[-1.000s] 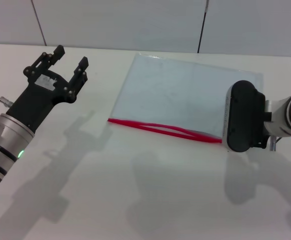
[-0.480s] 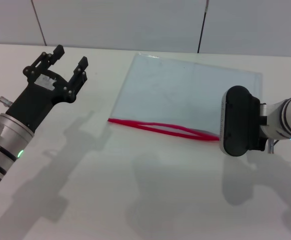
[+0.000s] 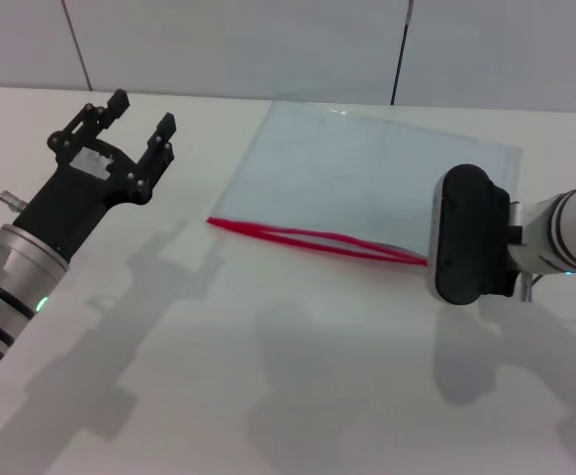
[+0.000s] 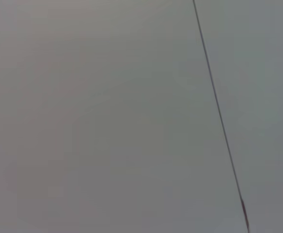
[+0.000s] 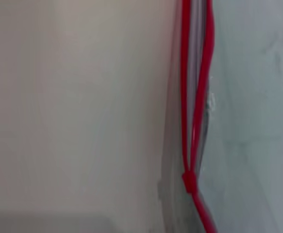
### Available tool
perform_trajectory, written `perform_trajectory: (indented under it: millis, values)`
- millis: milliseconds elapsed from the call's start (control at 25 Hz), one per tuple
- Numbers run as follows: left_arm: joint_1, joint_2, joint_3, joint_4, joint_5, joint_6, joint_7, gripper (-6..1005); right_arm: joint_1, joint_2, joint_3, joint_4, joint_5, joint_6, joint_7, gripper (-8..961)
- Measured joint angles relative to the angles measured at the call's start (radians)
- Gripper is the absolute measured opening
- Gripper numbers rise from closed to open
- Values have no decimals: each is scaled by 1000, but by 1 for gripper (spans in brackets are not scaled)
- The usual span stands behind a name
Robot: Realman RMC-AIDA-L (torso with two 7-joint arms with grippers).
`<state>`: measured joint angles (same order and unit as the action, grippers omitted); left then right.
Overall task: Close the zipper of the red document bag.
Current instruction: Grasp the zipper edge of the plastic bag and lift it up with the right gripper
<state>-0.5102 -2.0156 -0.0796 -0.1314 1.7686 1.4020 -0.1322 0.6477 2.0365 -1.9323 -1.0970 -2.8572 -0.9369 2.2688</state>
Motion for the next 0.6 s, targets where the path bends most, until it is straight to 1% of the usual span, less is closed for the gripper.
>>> perform_trajectory:
  millis: [200, 400, 600]
  values:
    - [-16, -3, 12, 19, 26, -50, 4, 584, 0, 0, -1, -20, 52, 21, -6, 78]
    - [-51, -8, 19, 37, 124, -135, 21, 584, -5, 1, -1, -61, 55, 31, -5, 61]
    - [-98, -10, 76, 35, 190, -192, 76, 585, -8, 1, -13, -81, 56, 33, -1, 53]
